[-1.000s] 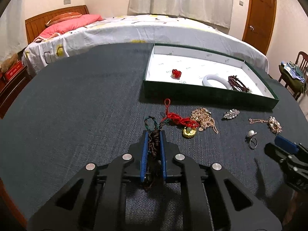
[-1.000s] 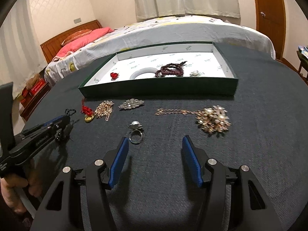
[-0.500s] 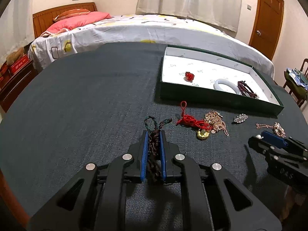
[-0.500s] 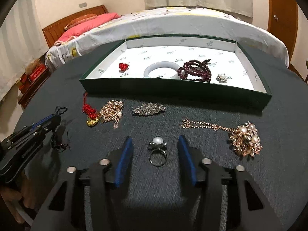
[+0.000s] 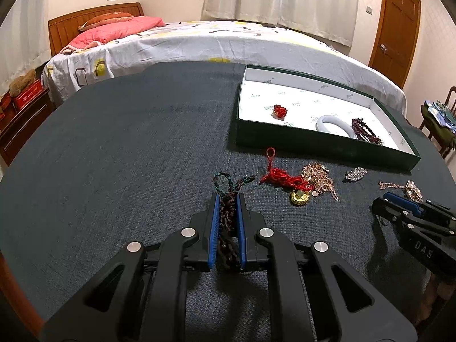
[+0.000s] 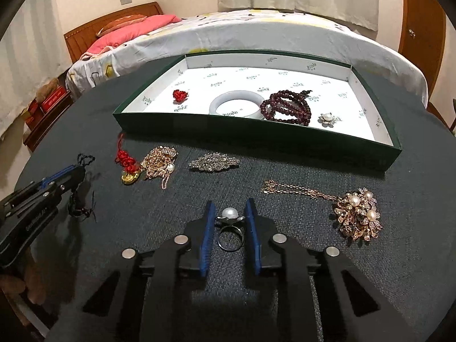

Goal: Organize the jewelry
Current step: 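Grasp the black cord necklace with the left tool while the right tool grasps the pearl ring, then carry the necklace and ring into the box and open both tools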

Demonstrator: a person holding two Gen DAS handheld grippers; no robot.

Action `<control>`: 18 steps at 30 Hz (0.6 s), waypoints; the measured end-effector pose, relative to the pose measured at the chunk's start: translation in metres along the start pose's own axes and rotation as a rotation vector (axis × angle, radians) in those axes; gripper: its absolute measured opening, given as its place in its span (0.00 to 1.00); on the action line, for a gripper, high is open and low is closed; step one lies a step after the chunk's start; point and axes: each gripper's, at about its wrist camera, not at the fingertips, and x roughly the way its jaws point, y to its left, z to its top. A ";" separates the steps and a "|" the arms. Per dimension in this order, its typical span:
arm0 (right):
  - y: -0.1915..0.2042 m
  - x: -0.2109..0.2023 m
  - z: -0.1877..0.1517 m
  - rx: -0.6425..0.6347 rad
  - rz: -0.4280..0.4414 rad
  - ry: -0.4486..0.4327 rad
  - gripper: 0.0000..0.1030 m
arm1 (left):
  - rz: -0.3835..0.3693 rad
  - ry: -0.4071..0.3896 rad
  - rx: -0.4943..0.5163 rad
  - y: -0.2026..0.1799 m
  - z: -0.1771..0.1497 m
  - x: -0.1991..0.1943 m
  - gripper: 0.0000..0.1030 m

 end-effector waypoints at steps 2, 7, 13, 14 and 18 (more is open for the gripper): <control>0.000 -0.001 -0.001 0.002 0.003 -0.001 0.22 | 0.002 -0.001 0.000 -0.001 -0.001 0.000 0.12; -0.003 -0.008 -0.004 0.019 0.013 -0.018 0.22 | -0.002 -0.012 0.000 -0.002 0.000 -0.004 0.12; -0.006 -0.029 -0.003 0.029 0.019 -0.066 0.22 | -0.025 -0.048 0.009 -0.010 0.006 -0.019 0.12; -0.006 -0.034 -0.003 0.030 0.019 -0.075 0.22 | -0.027 -0.054 0.011 -0.011 0.007 -0.022 0.12; -0.009 -0.050 -0.002 0.038 0.021 -0.107 0.22 | -0.042 -0.076 0.017 -0.016 0.010 -0.033 0.12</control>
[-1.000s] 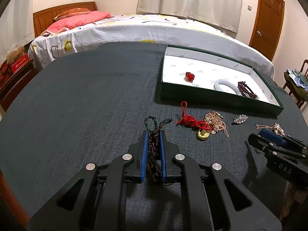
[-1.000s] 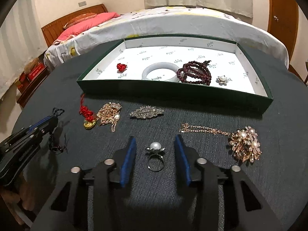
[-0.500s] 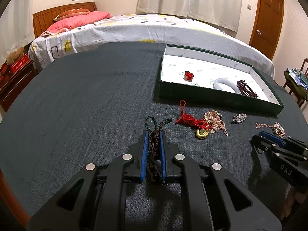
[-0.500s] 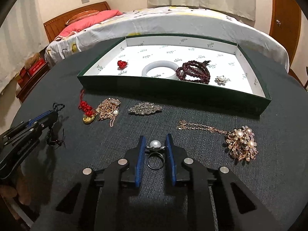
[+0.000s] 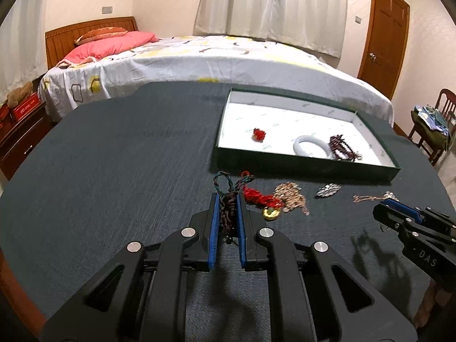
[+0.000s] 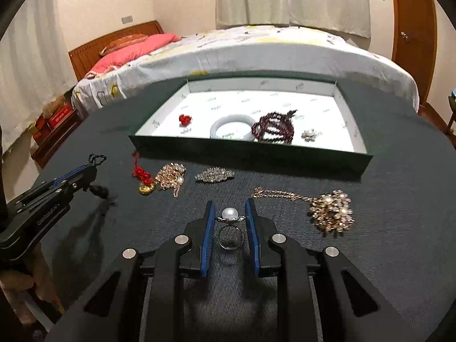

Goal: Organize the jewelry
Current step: 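Carry the necklace and ring into the box and open both tools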

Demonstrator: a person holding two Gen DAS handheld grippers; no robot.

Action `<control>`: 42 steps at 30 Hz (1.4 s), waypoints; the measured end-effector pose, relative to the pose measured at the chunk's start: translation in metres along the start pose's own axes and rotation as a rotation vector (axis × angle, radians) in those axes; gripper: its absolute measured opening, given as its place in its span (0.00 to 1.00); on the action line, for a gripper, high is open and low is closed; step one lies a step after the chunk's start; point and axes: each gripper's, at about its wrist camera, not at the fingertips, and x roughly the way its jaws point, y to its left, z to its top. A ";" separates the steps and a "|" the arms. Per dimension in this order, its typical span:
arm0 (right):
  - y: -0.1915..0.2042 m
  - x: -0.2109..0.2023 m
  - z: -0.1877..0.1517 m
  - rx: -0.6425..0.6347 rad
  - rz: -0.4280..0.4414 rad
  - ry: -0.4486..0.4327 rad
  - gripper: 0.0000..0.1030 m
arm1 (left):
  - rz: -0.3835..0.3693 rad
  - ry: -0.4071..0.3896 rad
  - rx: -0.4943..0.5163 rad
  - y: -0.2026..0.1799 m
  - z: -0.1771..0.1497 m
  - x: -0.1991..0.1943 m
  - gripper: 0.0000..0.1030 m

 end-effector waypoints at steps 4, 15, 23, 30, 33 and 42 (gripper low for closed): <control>-0.002 -0.016 0.003 0.005 0.003 -0.034 0.22 | -0.016 -0.023 -0.001 -0.006 0.005 -0.013 0.12; -0.009 -0.049 0.018 0.021 0.004 -0.125 0.22 | -0.060 -0.118 0.031 -0.031 0.028 -0.050 0.12; -0.020 -0.062 0.049 0.020 -0.004 -0.200 0.22 | -0.122 -0.163 0.042 -0.051 0.063 -0.049 0.12; -0.036 -0.060 0.084 0.024 -0.025 -0.267 0.22 | -0.156 -0.239 0.090 -0.080 0.106 -0.035 0.12; -0.043 -0.054 0.100 0.019 -0.037 -0.293 0.22 | -0.164 -0.256 0.101 -0.089 0.123 -0.022 0.12; -0.075 0.008 0.118 0.054 -0.077 -0.266 0.22 | -0.139 -0.167 0.119 -0.103 0.141 0.062 0.12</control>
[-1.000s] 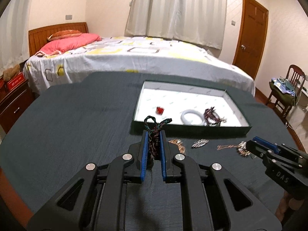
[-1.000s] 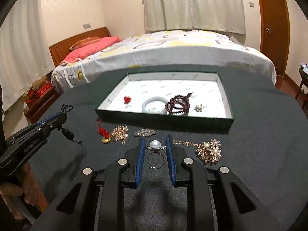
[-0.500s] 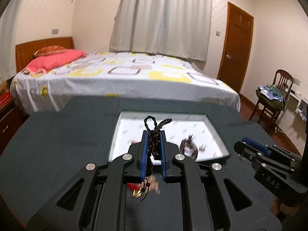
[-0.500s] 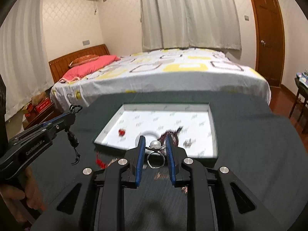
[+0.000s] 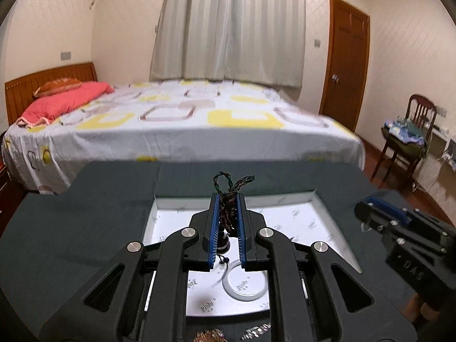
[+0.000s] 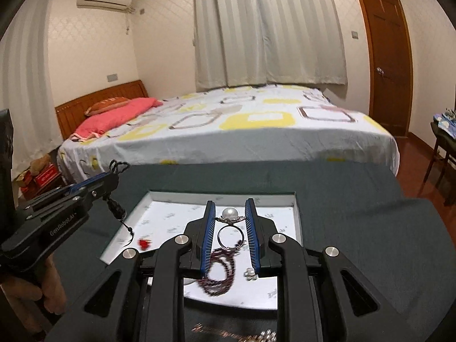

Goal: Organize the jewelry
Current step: 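Carry the necklace and ring into the box and open both tools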

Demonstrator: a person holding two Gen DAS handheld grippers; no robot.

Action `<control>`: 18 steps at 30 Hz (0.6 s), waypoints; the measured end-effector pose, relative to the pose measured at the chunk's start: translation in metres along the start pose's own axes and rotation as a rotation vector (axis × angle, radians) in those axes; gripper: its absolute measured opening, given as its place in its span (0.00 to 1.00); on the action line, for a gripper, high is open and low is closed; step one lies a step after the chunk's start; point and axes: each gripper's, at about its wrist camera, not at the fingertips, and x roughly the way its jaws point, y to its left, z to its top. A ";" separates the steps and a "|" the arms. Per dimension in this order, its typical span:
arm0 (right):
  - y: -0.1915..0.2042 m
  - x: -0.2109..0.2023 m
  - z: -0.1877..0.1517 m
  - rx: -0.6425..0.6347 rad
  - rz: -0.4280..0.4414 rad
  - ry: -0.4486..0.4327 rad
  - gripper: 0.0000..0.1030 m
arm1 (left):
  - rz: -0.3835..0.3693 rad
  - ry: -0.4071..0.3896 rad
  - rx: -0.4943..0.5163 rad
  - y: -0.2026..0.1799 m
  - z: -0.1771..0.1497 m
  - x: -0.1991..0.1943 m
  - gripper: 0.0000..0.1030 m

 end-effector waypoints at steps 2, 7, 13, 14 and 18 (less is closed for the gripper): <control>-0.007 0.020 -0.006 0.011 -0.008 0.038 0.22 | 0.005 0.042 -0.006 0.004 -0.006 0.021 0.12; -0.018 0.057 -0.016 0.030 -0.017 0.116 0.22 | 0.014 0.146 -0.040 0.017 -0.020 0.068 0.12; -0.023 0.091 -0.027 0.026 -0.037 0.215 0.22 | 0.029 0.220 -0.032 0.024 -0.034 0.098 0.12; -0.023 0.094 -0.028 0.028 -0.040 0.225 0.22 | 0.029 0.232 -0.033 0.025 -0.035 0.102 0.12; -0.025 0.104 -0.033 0.034 -0.062 0.262 0.22 | 0.043 0.248 -0.029 0.027 -0.037 0.108 0.12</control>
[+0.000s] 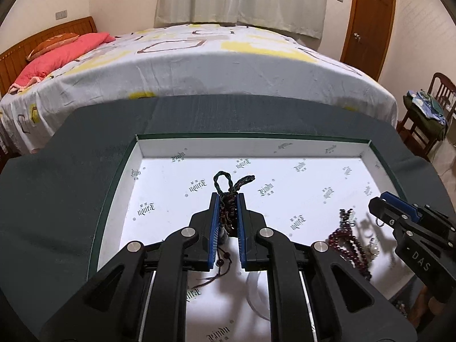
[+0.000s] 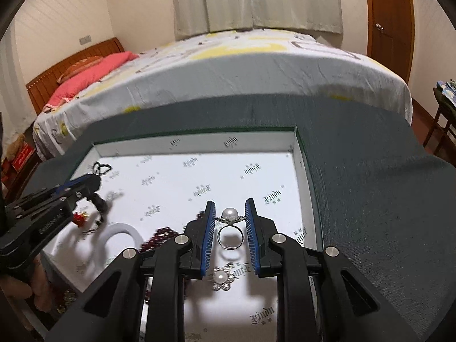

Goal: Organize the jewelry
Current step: 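Carry the necklace and ring into the box and open both tools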

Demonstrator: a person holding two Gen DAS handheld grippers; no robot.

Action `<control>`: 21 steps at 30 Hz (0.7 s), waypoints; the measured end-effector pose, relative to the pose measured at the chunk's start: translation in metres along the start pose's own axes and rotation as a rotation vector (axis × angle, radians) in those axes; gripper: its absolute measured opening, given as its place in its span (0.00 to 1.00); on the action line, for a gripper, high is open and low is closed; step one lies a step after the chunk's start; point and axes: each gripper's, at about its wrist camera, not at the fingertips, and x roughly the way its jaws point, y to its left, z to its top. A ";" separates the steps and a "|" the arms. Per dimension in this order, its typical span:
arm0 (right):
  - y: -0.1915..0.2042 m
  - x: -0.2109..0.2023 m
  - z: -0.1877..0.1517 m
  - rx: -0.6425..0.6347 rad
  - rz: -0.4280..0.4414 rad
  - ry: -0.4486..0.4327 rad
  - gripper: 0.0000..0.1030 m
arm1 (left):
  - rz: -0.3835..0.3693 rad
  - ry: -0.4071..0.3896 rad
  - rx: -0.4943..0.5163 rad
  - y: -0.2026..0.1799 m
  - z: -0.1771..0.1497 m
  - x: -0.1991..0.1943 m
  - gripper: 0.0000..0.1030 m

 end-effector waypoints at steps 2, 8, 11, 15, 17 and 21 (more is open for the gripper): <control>-0.001 0.004 -0.001 0.003 -0.008 0.013 0.22 | 0.001 0.001 0.000 0.000 0.000 0.001 0.12; 0.000 0.010 0.001 -0.004 -0.017 0.037 0.22 | 0.004 0.000 0.004 -0.001 0.002 0.003 0.17; 0.000 0.011 0.001 -0.007 -0.021 0.038 0.22 | 0.001 -0.001 0.012 -0.003 0.004 0.005 0.20; 0.001 0.012 0.003 -0.013 -0.014 0.036 0.26 | -0.003 0.008 0.002 -0.004 0.005 0.007 0.44; 0.002 0.008 0.003 -0.018 -0.014 0.018 0.35 | -0.003 0.010 0.000 -0.002 0.004 0.008 0.44; -0.001 0.001 0.004 0.000 -0.015 -0.023 0.57 | -0.012 0.010 -0.005 -0.002 0.002 0.008 0.53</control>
